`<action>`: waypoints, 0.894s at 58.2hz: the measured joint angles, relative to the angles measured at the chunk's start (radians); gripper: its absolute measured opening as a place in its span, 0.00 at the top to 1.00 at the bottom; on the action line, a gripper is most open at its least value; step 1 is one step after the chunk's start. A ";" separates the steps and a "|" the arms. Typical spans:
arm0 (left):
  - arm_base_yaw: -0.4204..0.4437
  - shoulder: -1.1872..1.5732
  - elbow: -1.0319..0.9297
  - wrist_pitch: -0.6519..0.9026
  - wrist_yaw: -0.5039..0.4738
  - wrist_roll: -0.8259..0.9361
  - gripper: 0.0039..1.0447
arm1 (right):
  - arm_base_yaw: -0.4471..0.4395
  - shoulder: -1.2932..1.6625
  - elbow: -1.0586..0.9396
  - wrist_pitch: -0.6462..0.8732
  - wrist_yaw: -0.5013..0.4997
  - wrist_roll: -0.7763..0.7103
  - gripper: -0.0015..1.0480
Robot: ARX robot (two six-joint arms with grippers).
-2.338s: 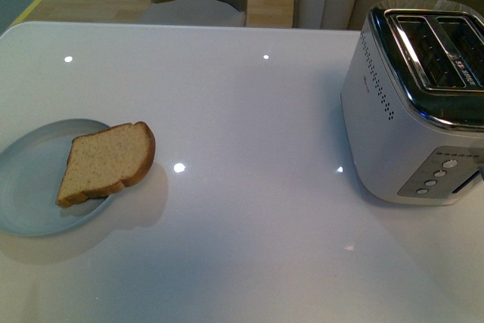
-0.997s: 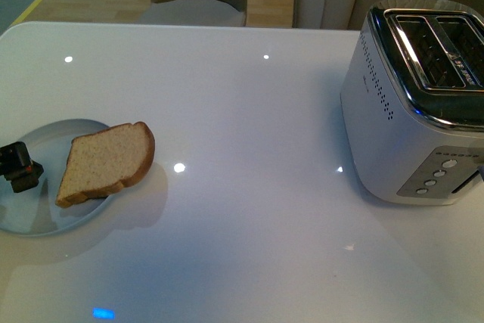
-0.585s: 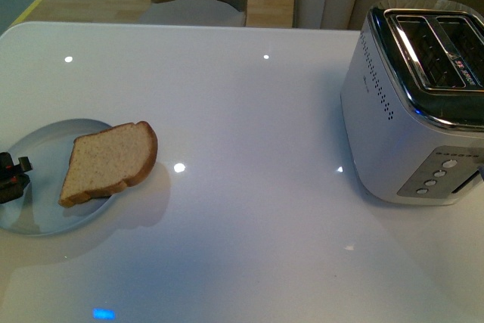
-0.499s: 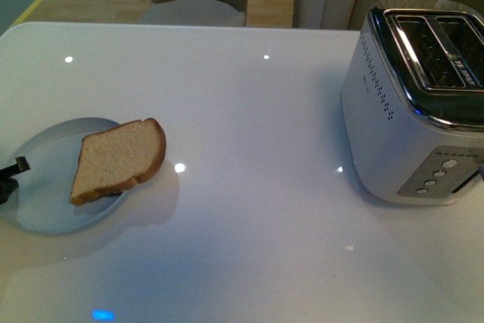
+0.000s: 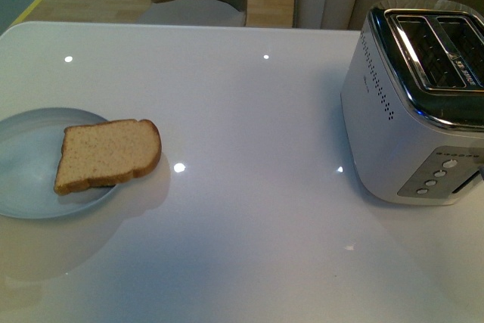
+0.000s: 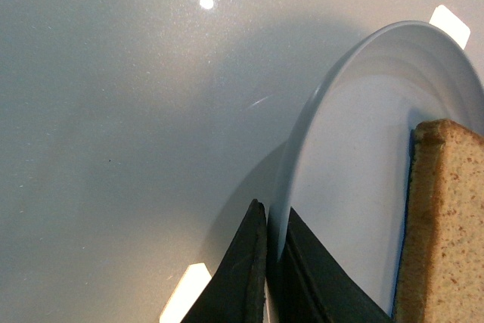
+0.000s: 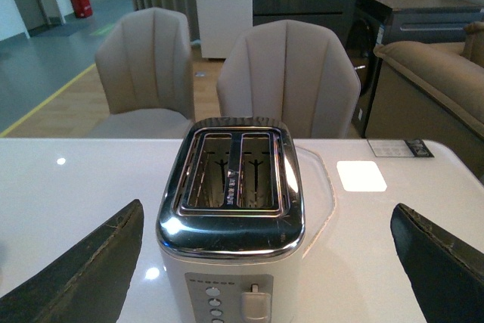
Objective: Left arm holds plate, right arm toasts bread
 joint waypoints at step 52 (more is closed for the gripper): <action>-0.401 -0.742 -0.006 -0.506 -0.051 -0.293 0.98 | 0.000 0.000 0.000 0.000 0.000 0.000 0.08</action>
